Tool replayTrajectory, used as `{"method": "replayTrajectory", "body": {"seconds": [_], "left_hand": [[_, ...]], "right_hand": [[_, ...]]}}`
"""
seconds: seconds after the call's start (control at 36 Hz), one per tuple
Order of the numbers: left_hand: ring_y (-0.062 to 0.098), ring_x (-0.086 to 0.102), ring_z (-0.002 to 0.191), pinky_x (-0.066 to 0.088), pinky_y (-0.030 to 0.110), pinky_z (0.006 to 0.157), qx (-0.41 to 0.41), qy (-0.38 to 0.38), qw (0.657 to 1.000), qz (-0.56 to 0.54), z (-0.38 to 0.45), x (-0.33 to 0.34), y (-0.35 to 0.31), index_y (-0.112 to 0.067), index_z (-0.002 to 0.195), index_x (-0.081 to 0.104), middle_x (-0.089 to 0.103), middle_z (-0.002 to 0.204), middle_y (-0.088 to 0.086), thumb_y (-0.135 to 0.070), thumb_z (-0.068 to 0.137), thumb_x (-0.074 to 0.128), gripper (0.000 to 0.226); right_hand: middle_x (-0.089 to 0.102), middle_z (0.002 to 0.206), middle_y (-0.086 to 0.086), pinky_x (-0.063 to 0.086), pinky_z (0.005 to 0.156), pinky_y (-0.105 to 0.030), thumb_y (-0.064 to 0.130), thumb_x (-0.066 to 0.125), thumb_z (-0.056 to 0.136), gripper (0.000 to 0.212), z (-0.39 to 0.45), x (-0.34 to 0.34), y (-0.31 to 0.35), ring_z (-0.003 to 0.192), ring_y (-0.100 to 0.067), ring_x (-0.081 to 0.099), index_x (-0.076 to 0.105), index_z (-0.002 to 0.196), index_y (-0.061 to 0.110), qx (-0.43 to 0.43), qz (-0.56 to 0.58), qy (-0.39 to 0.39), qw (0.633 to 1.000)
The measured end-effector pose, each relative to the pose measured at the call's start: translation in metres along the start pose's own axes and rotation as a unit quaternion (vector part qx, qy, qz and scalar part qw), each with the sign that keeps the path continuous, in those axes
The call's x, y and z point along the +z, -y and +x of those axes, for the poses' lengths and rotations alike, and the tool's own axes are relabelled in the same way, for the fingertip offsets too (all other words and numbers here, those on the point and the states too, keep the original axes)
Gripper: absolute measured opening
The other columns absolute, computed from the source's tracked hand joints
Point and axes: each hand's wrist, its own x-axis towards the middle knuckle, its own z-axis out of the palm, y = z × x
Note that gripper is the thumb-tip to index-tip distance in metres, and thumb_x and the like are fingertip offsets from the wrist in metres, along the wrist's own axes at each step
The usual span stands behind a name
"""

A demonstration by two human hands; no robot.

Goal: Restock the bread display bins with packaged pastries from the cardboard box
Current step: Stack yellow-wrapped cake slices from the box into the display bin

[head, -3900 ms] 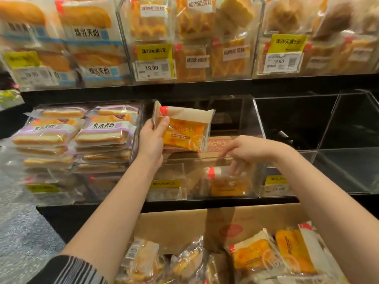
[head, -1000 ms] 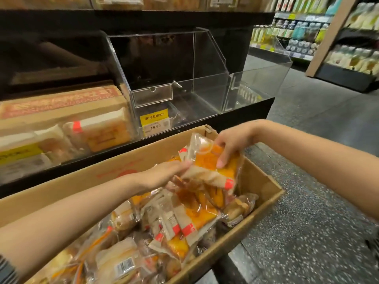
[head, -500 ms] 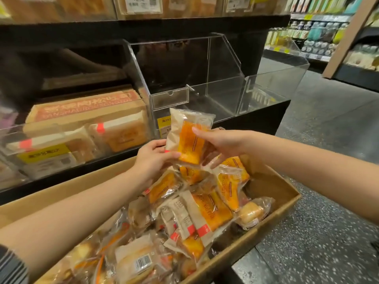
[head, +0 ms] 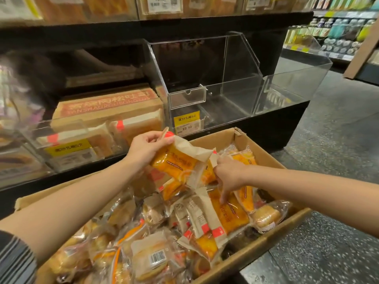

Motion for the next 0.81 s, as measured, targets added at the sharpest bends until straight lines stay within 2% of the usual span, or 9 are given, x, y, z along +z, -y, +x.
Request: {"method": "replayTrajectory", "body": {"seconds": [0.08,0.17,0.33,0.42,0.53,0.64,0.69,0.75,0.81], "left_hand": [[0.01,0.064,0.065,0.052,0.026,0.061,0.018,0.005,1.0,0.0,0.002,-0.003,-0.006,-0.019,0.085,0.066,0.066,0.074,-0.001,-0.027,0.083,0.07,0.009],[0.001,0.059,0.053,0.048,0.016,0.052,0.041,-0.012,0.999,0.016,0.003,-0.006,-0.014,-0.017,0.079,0.062,0.061,0.061,-0.008,-0.028,0.089,0.063,0.015],[0.013,0.061,0.069,0.049,0.021,0.055,0.092,-0.046,0.994,0.031,0.009,-0.024,-0.037,-0.022,0.085,0.058,0.06,0.079,-0.001,-0.034,0.092,0.059,0.014],[0.011,0.062,0.073,0.049,0.016,0.055,0.127,-0.086,0.988,-0.003,0.011,-0.039,-0.05,-0.014,0.098,0.056,0.06,0.083,-0.001,-0.029,0.096,0.054,0.015],[-0.001,0.056,0.072,0.045,0.01,0.06,0.186,-0.121,0.975,0.013,0.015,-0.058,-0.068,-0.022,0.088,0.05,0.053,0.083,-0.005,-0.025,0.101,0.042,0.015],[-0.013,0.052,0.068,0.039,0.007,0.063,0.218,-0.202,0.954,0.019,0.022,-0.079,-0.084,-0.016,0.093,0.049,0.047,0.084,-0.009,-0.017,0.103,0.037,0.016],[-0.005,0.05,0.078,0.042,0.01,0.067,0.216,-0.245,0.945,0.014,0.025,-0.095,-0.089,-0.014,0.109,0.053,0.049,0.092,-0.011,-0.02,0.102,0.041,0.015],[-0.004,0.048,0.084,0.039,0.0,0.069,0.213,-0.3,0.93,0.01,0.026,-0.111,-0.092,-0.011,0.124,0.051,0.049,0.105,-0.009,-0.021,0.101,0.045,0.026],[-0.002,0.046,0.089,0.032,-0.005,0.067,0.198,-0.362,0.911,0.023,0.028,-0.125,-0.09,-0.007,0.13,0.048,0.046,0.113,-0.005,-0.021,0.1,0.046,0.033]], "right_hand": [[0.064,0.114,-0.008,0.05,0.083,-0.03,0.042,0.08,0.073,0.056,0.005,-0.008,0.002,0.101,-0.021,0.058,0.063,0.114,0.007,0.002,0.023,0.01,1.0],[0.06,0.125,-0.007,0.048,0.083,-0.026,0.034,0.081,0.073,0.069,0.006,-0.019,0.001,0.111,-0.023,0.058,0.053,0.13,0.007,0.02,0.063,0.045,0.997],[0.065,0.117,-0.003,0.051,0.069,-0.022,0.025,0.079,0.076,0.054,0.007,-0.045,0.005,0.097,-0.019,0.063,0.061,0.125,0.014,-0.005,0.078,0.121,0.99],[0.066,0.109,-0.002,0.052,0.075,-0.027,0.026,0.076,0.077,0.047,0.007,-0.063,0.008,0.095,-0.018,0.061,0.062,0.122,0.018,-0.04,0.1,0.097,0.989],[0.067,0.101,-0.003,0.053,0.076,-0.033,0.022,0.071,0.081,0.036,0.001,-0.094,0.011,0.096,-0.024,0.064,0.063,0.116,0.02,-0.094,0.161,-0.002,0.982],[0.069,0.096,-0.002,0.056,0.07,-0.027,0.022,0.068,0.087,0.013,-0.007,-0.128,0.008,0.088,-0.018,0.068,0.063,0.099,0.022,-0.161,0.29,-0.078,0.94],[0.069,0.104,-0.004,0.058,0.074,-0.027,0.022,0.068,0.088,0.024,-0.011,-0.144,0.008,0.091,-0.016,0.069,0.062,0.11,0.016,-0.18,0.377,-0.102,0.903],[0.068,0.108,-0.008,0.059,0.078,-0.035,0.018,0.068,0.087,0.036,-0.012,-0.156,0.008,0.094,-0.02,0.07,0.058,0.121,0.014,-0.187,0.439,-0.149,0.866],[0.069,0.104,-0.009,0.06,0.07,-0.032,0.017,0.066,0.088,0.039,-0.011,-0.167,0.011,0.087,-0.02,0.072,0.055,0.125,0.02,-0.185,0.51,-0.199,0.816]]}}
